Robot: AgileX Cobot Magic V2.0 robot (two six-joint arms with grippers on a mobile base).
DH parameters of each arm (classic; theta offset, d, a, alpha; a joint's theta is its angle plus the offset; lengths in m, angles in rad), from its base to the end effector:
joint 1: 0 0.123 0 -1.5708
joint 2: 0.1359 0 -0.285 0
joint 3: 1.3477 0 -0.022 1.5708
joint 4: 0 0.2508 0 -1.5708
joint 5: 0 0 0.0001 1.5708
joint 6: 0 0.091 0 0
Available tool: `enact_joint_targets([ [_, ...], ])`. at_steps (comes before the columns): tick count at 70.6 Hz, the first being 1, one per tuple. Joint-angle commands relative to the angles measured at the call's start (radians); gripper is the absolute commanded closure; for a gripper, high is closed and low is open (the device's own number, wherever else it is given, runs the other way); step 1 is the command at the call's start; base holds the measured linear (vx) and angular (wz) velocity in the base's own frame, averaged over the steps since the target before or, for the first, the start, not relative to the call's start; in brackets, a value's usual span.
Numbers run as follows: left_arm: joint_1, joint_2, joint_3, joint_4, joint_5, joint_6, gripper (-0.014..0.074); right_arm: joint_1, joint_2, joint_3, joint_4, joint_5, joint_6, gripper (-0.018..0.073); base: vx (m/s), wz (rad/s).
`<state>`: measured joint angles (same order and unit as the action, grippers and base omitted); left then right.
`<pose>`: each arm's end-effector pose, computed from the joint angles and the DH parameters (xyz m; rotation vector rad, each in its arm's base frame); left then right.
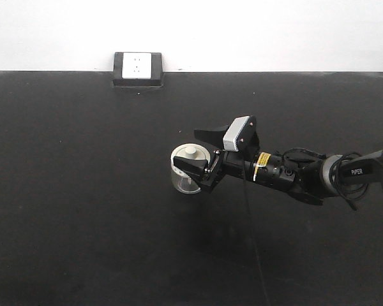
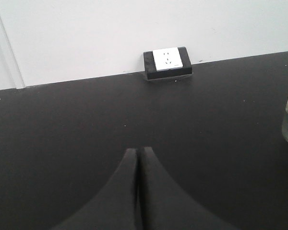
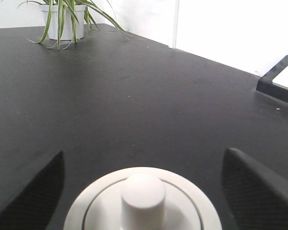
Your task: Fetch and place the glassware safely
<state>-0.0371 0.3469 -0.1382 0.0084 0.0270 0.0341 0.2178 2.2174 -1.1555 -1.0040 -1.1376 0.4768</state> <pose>0.0891 -0.0033 0.2332 0.0682 1.7179 0.0042 0.3932 0.1583 0.1231 -0.9017 1.4523 0.8130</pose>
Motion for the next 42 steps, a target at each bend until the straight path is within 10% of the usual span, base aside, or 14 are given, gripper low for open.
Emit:
enact_joint_targets([
  [1,0.002,0.011,-0.025,-0.008,-0.067,-0.002,0.0603,-0.005,-0.075,-0.022,0.036,-0.062,0.001,-0.0101,0.00,0.00],
  [30,0.002,0.011,-0.025,-0.008,-0.067,-0.002,0.0603,-0.005,-0.303,-0.019,0.033,0.189,0.198,0.0068,0.00,0.00],
  [42,0.002,0.011,-0.025,-0.008,-0.067,-0.002,0.0603,-0.005,-0.429,-0.019,0.009,0.338,0.351,0.0323,0.00,0.00],
])
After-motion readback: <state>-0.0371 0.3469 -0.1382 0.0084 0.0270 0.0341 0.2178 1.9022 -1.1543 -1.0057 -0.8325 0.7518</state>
